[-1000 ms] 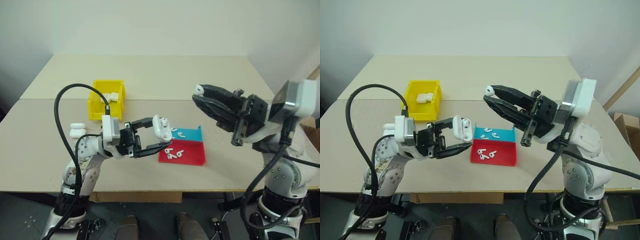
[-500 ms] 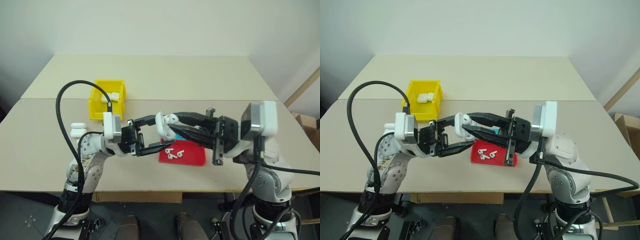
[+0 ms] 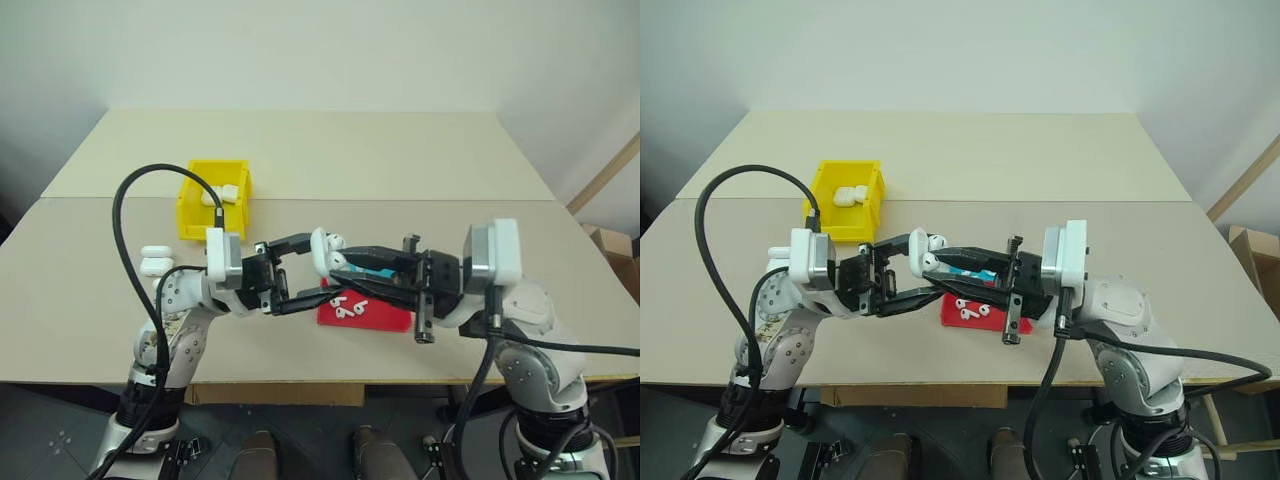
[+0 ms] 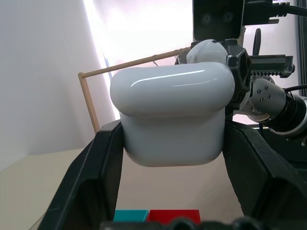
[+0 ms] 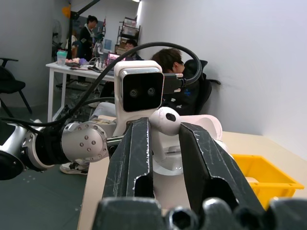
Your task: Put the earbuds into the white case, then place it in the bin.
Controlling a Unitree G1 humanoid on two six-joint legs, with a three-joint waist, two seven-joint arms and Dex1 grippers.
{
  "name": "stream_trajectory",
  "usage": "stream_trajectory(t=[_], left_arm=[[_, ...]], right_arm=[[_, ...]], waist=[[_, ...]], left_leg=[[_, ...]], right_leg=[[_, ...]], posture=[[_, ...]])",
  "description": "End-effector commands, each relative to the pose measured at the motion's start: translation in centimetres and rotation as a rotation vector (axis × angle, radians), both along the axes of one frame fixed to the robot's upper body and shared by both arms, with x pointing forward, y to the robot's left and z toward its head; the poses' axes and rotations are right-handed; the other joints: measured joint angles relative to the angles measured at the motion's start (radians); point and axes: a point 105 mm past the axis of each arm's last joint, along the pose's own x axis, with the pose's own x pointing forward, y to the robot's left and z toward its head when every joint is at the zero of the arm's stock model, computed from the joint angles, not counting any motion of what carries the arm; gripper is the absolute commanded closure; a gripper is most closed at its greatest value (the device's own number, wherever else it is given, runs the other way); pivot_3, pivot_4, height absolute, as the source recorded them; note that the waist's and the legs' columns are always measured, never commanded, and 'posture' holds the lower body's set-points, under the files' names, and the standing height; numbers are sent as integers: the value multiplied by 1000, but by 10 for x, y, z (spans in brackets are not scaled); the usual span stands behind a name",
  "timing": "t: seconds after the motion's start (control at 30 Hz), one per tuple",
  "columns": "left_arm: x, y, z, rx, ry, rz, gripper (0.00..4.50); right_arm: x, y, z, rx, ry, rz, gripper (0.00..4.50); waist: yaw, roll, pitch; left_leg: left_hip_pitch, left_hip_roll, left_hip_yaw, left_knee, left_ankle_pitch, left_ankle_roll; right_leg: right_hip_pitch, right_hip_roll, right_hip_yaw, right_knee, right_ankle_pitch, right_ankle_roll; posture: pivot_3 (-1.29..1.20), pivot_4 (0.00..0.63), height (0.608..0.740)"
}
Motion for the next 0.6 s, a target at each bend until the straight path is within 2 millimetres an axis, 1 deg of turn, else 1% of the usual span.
stream_trajectory(t=[0.03, 0.53, 0.6], left_arm=[[-4, 0, 9, -22, -56, -12, 1701], [-4, 1, 8, -25, -63, -11, 1701], [-4, 1, 8, -26, -64, -12, 1701]], right_arm=[[-6, 0, 4, 7, -45, 4, 3867], [-5, -1, -1, -8, -40, 0, 3867], [-5, -1, -1, -10, -40, 5, 3130]], waist=[[0, 0, 0], [0, 0, 0], [0, 0, 0]], left_leg=[[0, 0, 0, 0, 0, 0], [0, 0, 0, 0, 0, 0], [0, 0, 0, 0, 0, 0]], right_leg=[[0, 0, 0, 0, 0, 0], [0, 0, 0, -1, 0, 0], [0, 0, 0, -1, 0, 0]], posture=[[0, 150, 740], [0, 150, 740], [0, 150, 740]])
